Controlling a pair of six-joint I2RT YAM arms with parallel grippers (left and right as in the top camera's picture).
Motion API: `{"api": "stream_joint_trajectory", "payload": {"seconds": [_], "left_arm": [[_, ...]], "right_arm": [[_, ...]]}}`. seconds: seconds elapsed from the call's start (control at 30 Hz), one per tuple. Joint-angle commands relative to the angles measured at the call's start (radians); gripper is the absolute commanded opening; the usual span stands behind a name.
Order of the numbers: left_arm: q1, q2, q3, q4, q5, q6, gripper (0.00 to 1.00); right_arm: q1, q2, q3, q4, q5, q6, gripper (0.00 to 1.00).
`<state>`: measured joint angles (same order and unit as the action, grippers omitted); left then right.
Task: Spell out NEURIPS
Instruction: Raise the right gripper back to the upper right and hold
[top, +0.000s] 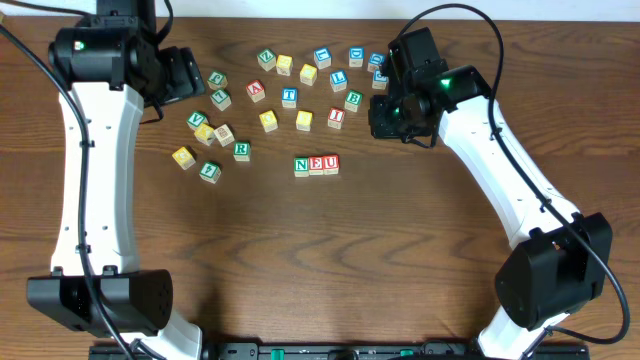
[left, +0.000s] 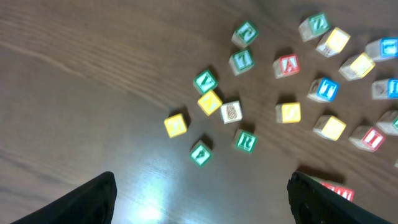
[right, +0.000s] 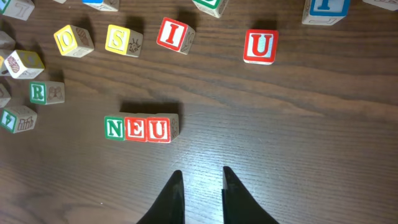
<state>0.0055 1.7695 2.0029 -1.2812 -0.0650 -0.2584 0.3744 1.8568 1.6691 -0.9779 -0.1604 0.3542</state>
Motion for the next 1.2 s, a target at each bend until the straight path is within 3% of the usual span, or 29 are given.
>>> {"api": "stream_joint_trajectory", "payload": {"seconds": [0.0,1.17], "left_arm": [[0.002,0.001,-0.004,-0.016,0.005,0.002,0.87],[0.002,0.023,-0.004,0.007,0.005,0.001,0.87]], "right_arm": [[-0.008,-0.024,0.02,0.006,-0.003,-0.012,0.17],[-0.006,-0.024,0.019,0.019,-0.003,-0.011,0.22]]}}
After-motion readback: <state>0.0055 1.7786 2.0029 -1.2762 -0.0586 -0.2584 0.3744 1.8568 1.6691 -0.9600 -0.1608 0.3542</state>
